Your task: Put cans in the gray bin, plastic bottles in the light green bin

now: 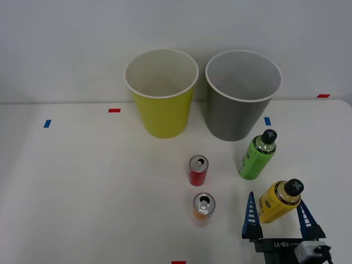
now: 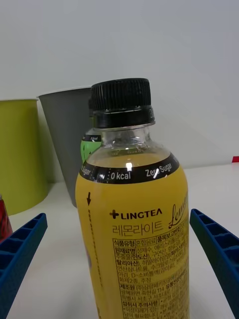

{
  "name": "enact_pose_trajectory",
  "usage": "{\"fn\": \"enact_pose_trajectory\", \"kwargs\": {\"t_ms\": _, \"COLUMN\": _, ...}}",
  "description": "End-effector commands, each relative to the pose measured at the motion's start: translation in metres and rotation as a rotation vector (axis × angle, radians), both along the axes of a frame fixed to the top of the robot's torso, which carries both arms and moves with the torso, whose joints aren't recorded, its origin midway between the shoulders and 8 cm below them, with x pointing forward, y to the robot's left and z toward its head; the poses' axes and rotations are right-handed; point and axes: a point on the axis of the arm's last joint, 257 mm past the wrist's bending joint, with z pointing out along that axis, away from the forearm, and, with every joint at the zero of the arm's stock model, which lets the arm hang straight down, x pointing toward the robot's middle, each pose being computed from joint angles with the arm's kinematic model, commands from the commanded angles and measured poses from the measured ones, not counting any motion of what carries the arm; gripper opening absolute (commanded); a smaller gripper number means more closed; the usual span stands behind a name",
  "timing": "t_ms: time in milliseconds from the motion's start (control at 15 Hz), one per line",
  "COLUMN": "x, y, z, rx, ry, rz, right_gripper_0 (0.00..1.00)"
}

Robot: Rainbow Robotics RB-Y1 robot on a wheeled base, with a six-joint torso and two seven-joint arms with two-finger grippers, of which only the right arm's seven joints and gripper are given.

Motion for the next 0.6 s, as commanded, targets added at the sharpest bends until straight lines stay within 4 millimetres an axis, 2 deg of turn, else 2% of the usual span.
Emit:
{"fn": "enact_pose_trajectory", "kwargs": {"t_ms": 67, "x": 0.0033, "y": -0.0067, "z": 0.0026, "rx": -0.03, "ry": -0.008, "rz": 0.003, "right_gripper_0": 1.0}}
{"fn": "enact_pose_trajectory", "kwargs": {"t_ms": 333, "x": 0.007, "y": -0.0112, "z": 0.0061, "rx": -0.047, "ry": -0.016, "rz": 0.007, "right_gripper_0": 1.0}}
{"fn": "enact_pose_trajectory", "kwargs": {"t_ms": 600, "x": 0.0124, "y": -0.0059, "z": 0.011, "rx": -0.041, "ry": -0.031, "rz": 0.018, "right_gripper_0": 1.0}}
